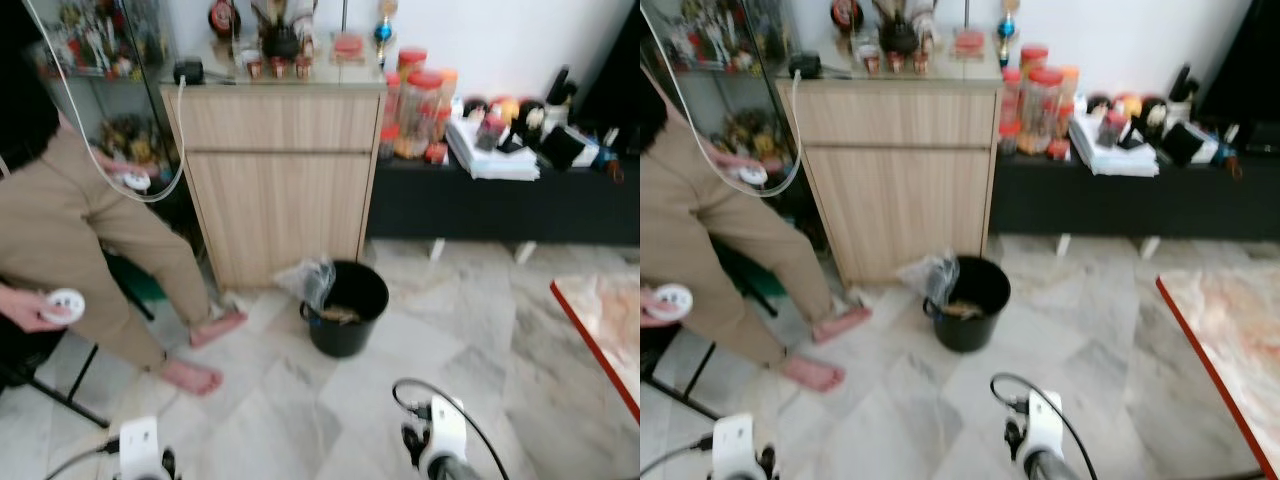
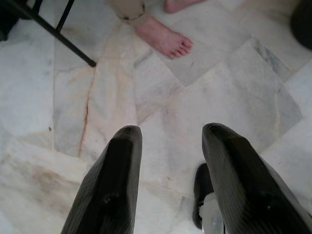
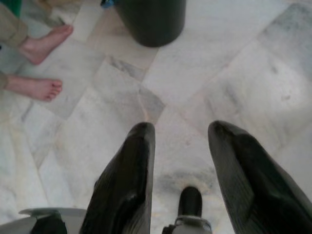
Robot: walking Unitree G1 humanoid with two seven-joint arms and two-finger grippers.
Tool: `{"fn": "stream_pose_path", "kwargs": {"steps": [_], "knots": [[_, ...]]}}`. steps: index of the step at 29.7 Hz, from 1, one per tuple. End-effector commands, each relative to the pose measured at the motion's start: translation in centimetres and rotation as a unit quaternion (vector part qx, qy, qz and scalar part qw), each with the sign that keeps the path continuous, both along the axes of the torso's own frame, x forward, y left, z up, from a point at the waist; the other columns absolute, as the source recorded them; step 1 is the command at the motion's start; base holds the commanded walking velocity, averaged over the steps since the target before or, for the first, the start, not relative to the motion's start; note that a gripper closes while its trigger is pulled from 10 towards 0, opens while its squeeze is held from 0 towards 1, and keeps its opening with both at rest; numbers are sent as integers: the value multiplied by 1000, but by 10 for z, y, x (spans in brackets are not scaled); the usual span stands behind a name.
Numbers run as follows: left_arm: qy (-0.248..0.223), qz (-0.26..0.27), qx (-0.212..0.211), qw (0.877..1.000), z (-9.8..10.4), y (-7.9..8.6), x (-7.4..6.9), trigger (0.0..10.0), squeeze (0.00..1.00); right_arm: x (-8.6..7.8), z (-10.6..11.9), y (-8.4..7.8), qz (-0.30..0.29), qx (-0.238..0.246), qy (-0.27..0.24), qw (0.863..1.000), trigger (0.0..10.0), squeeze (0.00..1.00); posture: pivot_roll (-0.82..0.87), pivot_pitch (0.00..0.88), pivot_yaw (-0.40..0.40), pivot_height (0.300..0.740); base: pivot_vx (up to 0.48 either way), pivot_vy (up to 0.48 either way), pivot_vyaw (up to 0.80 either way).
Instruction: Picking trash to rubbish bin
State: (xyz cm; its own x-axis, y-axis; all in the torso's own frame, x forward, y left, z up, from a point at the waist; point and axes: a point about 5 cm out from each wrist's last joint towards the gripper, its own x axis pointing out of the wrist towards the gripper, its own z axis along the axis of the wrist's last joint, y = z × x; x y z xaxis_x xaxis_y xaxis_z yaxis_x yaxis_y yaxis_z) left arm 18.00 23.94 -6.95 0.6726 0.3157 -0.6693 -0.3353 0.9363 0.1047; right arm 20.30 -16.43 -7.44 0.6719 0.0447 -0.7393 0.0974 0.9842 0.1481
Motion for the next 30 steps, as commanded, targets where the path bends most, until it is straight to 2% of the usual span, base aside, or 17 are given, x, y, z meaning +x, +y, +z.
{"fn": "stream_pose_path", "kwargs": {"steps": [1,11,19,26,30], "knots": [[-1,1,0,1000,0,0,1,10000,0,-2,-1,-6,-9,-3,4,1000,10000,0,21,17,-5,740,0,0,-800],[2,1,-1,1000,-1,-1,-1,10000,0,-2,-1,-6,-7,-5,5,1000,10000,0,22,18,-5,740,0,0,-793],[25,-3,-1,1000,-6,-2,-9,10000,0,-3,-1,-7,-8,-7,7,1000,10000,0,16,1,2,740,0,0,-788],[32,-10,7,999,-6,0,-10,10000,0,-4,-2,-7,-8,-8,8,1000,10000,0,17,0,10,740,0,394,-788],[36,-21,13,999,-6,0,-11,10000,0,-5,-2,-6,-7,-8,10,1000,10000,0,17,0,13,740,0,0,-788]]}}
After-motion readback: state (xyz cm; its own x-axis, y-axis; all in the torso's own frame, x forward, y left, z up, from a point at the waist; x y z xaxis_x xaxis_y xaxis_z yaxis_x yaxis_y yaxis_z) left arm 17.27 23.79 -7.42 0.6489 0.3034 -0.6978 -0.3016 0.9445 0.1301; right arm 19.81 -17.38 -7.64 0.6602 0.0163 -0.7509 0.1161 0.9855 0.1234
